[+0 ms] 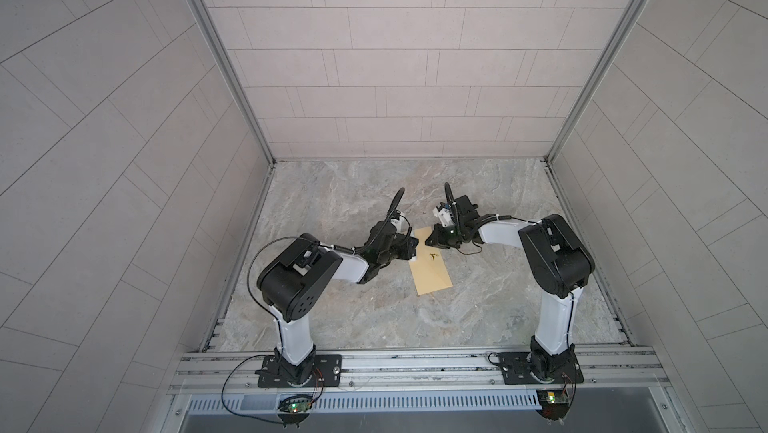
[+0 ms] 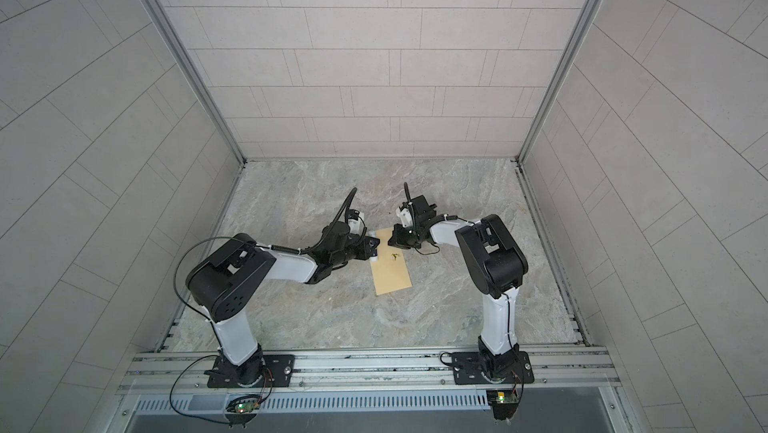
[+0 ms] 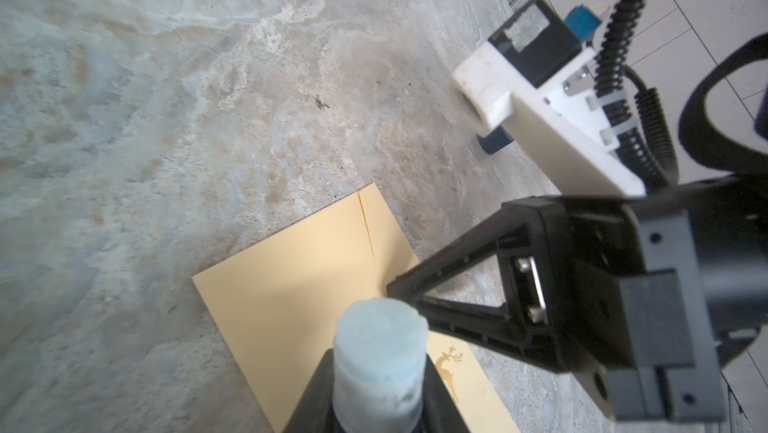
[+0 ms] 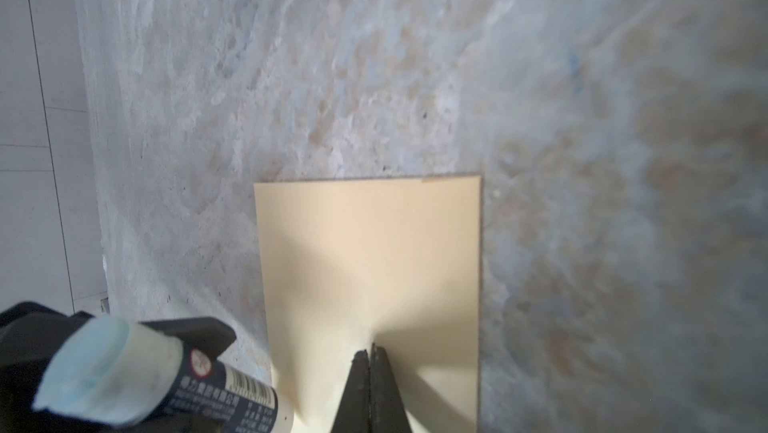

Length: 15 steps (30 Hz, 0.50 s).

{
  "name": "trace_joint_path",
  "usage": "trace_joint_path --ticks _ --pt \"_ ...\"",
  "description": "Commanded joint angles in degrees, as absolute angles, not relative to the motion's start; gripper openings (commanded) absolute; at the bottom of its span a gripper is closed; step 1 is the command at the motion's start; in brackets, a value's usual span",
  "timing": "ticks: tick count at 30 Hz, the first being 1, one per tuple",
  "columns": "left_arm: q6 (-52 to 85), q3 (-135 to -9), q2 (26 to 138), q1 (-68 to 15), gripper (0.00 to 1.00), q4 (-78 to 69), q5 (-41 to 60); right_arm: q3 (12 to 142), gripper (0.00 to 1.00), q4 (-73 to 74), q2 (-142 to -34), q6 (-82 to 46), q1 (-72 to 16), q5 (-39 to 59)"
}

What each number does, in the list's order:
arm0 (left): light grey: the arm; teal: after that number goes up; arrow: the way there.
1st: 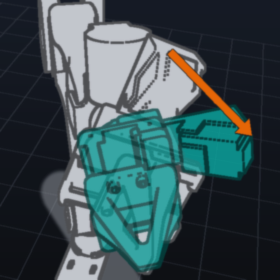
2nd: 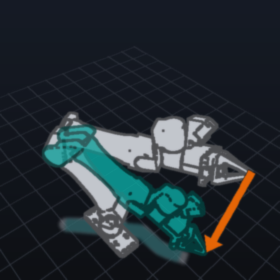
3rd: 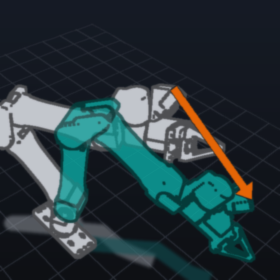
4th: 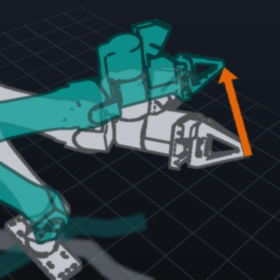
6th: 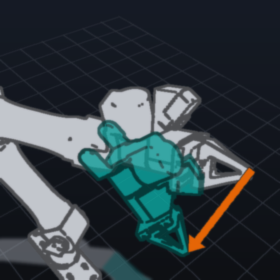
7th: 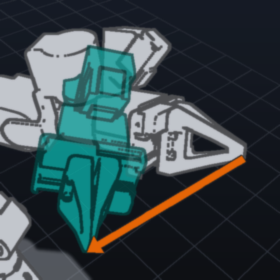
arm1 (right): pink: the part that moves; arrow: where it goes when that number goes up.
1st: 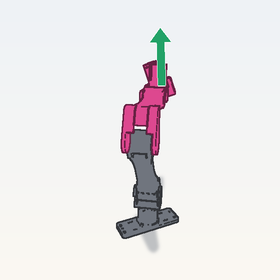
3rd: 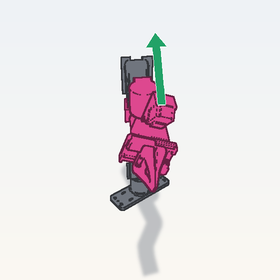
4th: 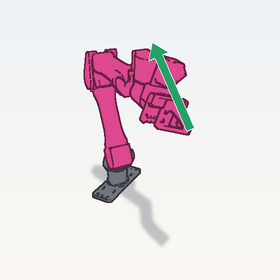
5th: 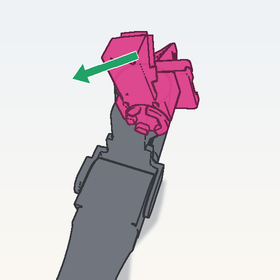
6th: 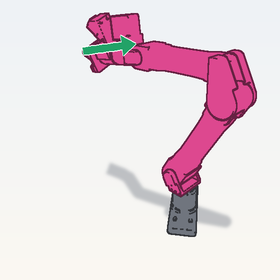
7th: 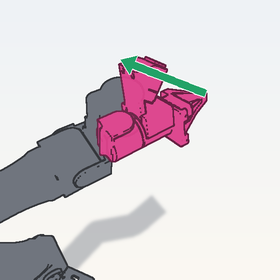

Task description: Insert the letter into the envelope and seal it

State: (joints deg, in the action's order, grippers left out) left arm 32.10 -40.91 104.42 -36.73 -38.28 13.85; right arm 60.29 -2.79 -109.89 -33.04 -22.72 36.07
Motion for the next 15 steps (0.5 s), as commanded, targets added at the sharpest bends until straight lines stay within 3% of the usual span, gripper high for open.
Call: trace_joint_path --ticks 1,15 --pt "31.78 -39.94 105.2 -36.42 0.0 -37.27 13.2 55.64 0.0 -4.28 -107.41 -33.11 -24.64 36.54" --pt "31.82 -39.9 105.03 -36.41 0.0 -37.13 13.2 48.29 0.0 -7.33 -103.25 -29.65 -24.7 33.55"
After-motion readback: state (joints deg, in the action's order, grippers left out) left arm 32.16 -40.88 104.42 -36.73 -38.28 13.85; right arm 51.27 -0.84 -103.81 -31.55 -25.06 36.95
